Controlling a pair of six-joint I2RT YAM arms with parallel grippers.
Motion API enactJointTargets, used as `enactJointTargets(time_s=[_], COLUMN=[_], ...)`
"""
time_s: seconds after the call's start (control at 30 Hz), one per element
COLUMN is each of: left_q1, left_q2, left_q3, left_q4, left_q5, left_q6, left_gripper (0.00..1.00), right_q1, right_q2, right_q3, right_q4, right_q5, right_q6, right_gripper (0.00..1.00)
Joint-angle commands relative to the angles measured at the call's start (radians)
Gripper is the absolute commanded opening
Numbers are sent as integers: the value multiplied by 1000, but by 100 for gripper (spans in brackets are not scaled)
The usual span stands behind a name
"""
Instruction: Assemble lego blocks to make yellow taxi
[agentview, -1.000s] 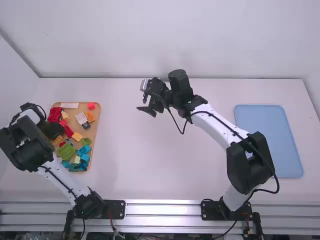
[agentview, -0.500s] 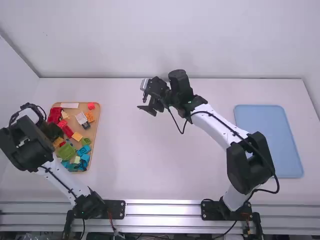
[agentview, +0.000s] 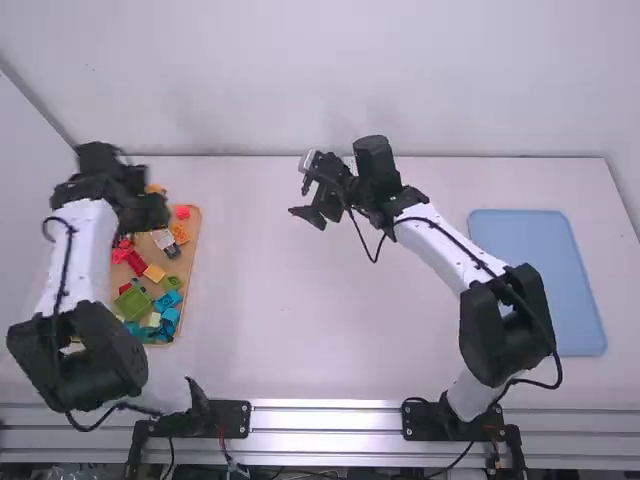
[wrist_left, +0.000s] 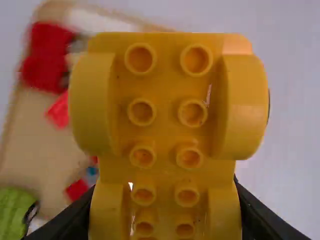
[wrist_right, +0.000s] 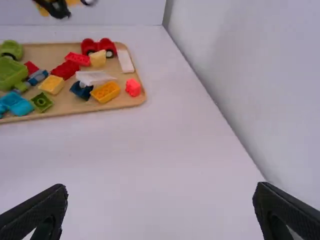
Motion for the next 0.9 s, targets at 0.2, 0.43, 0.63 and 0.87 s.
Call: enactJointTargets(time_s=[0.2, 0.43, 0.63, 0.87], left_q1=[-468, -745, -878, -900], left_q2=[43, 69, 176, 312], left_q3=[-226, -344, -348, -303], left_q4=[139, 229, 275, 267], left_q5=[45, 167, 97, -42], left_q6=[412, 608, 659, 692], left_gripper=[22, 2, 2, 2], right_q1=[-92, -185, -216, -217], right_q2=[-175, -264, -264, -264], right_q3=[-8, -8, -8, -8], right_q4=[-262, -445, -513, -565], right_q5=[-272, -288, -289, -287], right_q6=[-199, -217, -218, -295], right_gripper=[99, 99, 98, 99])
